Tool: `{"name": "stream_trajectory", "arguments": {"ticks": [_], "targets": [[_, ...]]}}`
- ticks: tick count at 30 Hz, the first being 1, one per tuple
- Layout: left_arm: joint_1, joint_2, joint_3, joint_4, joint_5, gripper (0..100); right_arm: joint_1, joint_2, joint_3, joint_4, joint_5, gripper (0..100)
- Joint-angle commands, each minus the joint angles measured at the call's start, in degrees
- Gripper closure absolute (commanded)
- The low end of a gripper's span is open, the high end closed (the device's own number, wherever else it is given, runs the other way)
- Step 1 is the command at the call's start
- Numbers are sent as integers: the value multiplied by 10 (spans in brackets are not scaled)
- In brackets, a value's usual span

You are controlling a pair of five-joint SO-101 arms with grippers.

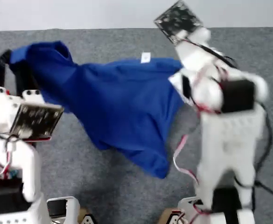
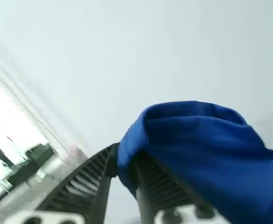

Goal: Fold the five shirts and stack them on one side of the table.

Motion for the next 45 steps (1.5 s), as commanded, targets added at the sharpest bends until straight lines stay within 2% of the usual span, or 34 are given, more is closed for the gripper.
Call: {"name": "stream_trajectory", "arguments": {"ticks": [1, 8, 12, 17, 22, 26, 30, 34, 38, 41, 45], "targets": [[3, 5, -80, -18, 5, 994, 33, -82, -15, -27, 6, 989], [1, 28, -189, -4, 5, 994, 74, -204, -15, -31, 57, 989], [1, 26, -269, 51, -4, 994, 102, -269, -15, -31, 78, 989], [1, 25, -371, 128, -72, 994, 156, -338, -15, -31, 102, 989], [1, 25, -449, 195, -76, 994, 183, -391, -15, -31, 136, 989], [1, 25, -477, 243, -76, 994, 200, -407, -14, -25, 174, 989], [1, 31, -475, 326, -76, 994, 211, -406, 12, -24, 186, 989], [4, 43, -403, 411, -76, 994, 211, -402, 124, -29, 186, 989], [5, 53, -283, 416, -77, 994, 210, -402, 276, -60, 186, 989], [5, 65, -171, 353, -77, 994, 210, -403, 410, -116, 187, 989], [4, 89, -15, 191, -77, 994, 200, -403, 579, -251, 186, 989]]}}
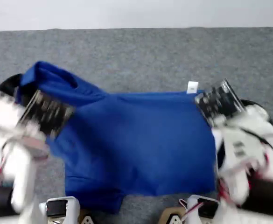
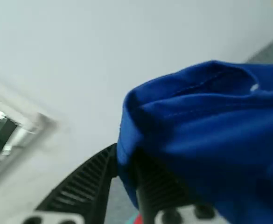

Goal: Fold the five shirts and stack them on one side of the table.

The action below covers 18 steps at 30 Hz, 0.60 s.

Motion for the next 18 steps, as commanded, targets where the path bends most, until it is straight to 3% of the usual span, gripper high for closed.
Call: {"name": "stream_trajectory", "arguments": {"ticks": [1, 4, 8, 13, 18], "targets": [[3, 26, 132, -167, -4, 994, -8, 2, 142, -134, 6, 989], [3, 63, 216, -315, -4, 994, -29, 4, 235, -255, 6, 989], [3, 144, 259, -453, -4, 994, -53, 33, 317, -405, 7, 989], [3, 280, 225, -569, -4, 994, -52, 138, 316, -538, 7, 989], [4, 430, 111, -603, -4, 994, -53, 279, 239, -640, 7, 989]]}}
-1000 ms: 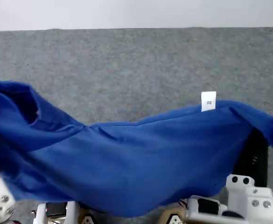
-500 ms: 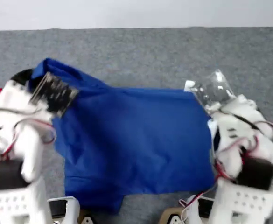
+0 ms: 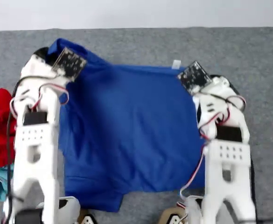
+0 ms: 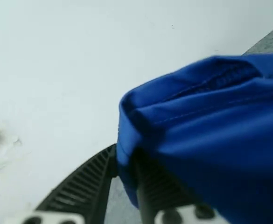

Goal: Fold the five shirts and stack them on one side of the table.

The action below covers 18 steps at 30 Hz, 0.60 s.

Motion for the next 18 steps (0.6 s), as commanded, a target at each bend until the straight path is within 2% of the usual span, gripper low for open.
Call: {"name": "stream_trajectory", "arguments": {"ticks": [1, 11, 16, 18], "targets": [[1, 99, -114, -31, -4, 994, 0, 100, -98, -72, 7, 989], [10, 375, -398, -27, -4, 994, -2, 415, -410, -79, 7, 989], [17, 431, -470, -21, -4, 994, -11, 494, -516, -65, 7, 989], [19, 435, -487, 15, -4, 994, -16, 499, -535, -29, 7, 989]]}}
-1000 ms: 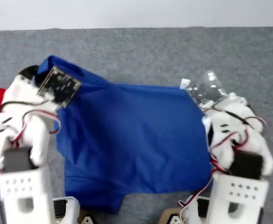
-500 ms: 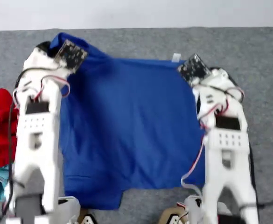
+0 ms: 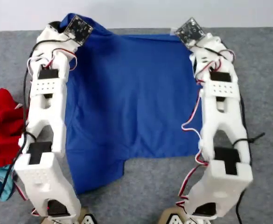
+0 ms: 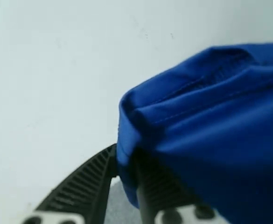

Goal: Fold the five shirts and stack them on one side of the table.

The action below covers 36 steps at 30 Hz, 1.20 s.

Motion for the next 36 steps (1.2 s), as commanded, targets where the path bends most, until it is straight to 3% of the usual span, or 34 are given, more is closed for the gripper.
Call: {"name": "stream_trajectory", "arguments": {"ticks": [1, 5, 11, 16, 20, 24, 30, 36], "targets": [[2, -5, -58, 54, -3, 994, -5, -4, -68, 47, 8, 989], [-2, -5, -95, 193, -3, 994, -5, -22, -68, 129, 6, 989], [3, -37, -144, 479, -4, 994, -2, -58, -68, 308, 8, 989], [18, -61, -145, 682, -76, 994, 0, -83, -68, 443, 8, 989], [13, -77, -145, 796, -97, 994, 5, -107, -68, 535, 8, 989], [11, -98, -141, 882, -119, 994, 7, -118, -68, 625, 8, 989], [10, -156, -34, 882, -120, 993, 16, -116, -66, 722, 9, 989], [15, -248, 158, 882, -193, 992, 56, -83, -53, 757, 65, 989]]}}
